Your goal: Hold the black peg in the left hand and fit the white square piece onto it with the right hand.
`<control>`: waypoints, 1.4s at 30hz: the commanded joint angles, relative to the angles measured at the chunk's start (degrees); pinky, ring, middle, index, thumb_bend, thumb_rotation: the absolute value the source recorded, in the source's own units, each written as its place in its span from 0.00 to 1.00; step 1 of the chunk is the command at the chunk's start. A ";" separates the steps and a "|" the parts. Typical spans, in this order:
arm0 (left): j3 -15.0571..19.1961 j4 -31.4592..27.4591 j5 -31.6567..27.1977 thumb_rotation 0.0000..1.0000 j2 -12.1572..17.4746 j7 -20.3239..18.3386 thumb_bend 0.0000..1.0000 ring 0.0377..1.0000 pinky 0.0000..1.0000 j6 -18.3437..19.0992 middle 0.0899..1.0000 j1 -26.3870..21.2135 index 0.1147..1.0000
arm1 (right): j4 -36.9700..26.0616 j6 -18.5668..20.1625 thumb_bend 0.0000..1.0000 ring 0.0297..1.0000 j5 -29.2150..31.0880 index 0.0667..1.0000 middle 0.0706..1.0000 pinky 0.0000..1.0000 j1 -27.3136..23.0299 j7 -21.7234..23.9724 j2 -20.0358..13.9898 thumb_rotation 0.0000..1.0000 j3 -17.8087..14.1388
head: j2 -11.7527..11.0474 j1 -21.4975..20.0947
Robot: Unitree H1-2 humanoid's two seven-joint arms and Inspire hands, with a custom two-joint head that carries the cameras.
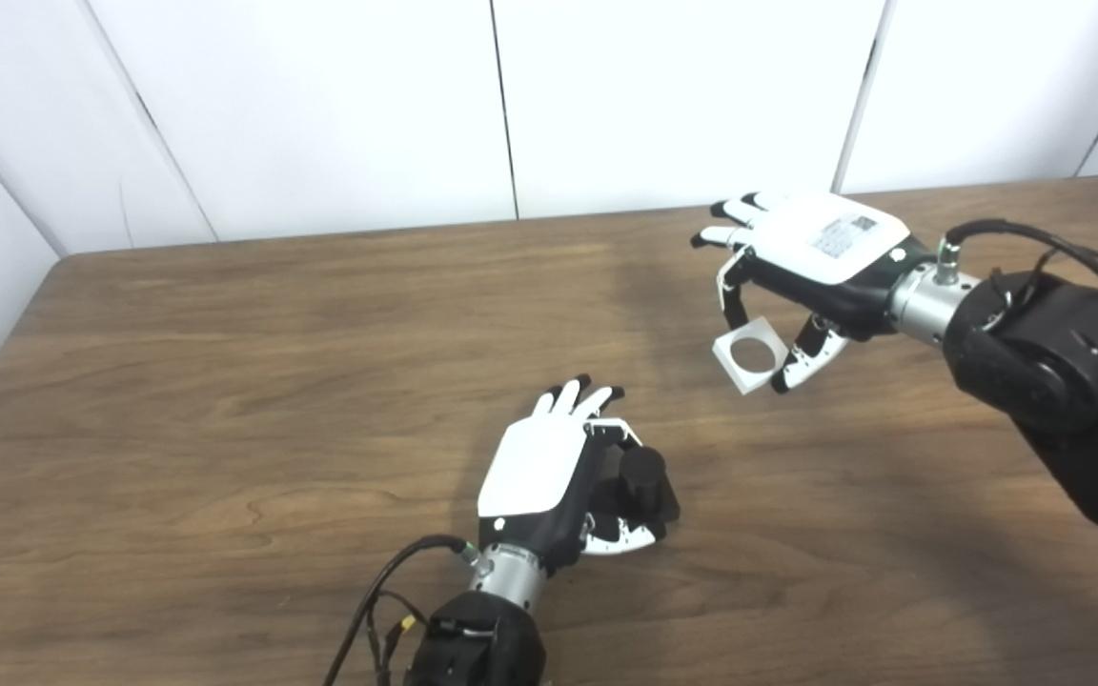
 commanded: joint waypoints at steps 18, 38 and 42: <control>-0.63 1.08 1.64 0.07 -0.81 0.35 0.52 1.00 1.00 1.78 0.92 -1.75 0.42 | -7.10 -0.50 0.52 1.00 3.80 0.46 0.92 1.00 -2.87 4.82 -0.02 0.16 -2.45 | 0.65 -0.11; -0.72 -0.46 3.01 0.07 -0.98 -1.34 0.52 1.00 1.00 2.57 0.92 -1.63 0.42 | -7.33 -2.31 0.52 1.00 3.72 0.45 0.92 1.00 -2.04 5.47 3.58 0.16 0.18 | 1.08 0.16; -0.66 -0.36 3.02 0.07 -0.92 -1.42 0.52 1.00 1.00 2.50 0.92 -1.67 0.42 | -7.47 -2.77 0.52 1.00 3.28 0.45 0.92 1.00 -1.77 5.40 4.37 0.16 0.83 | 0.95 0.30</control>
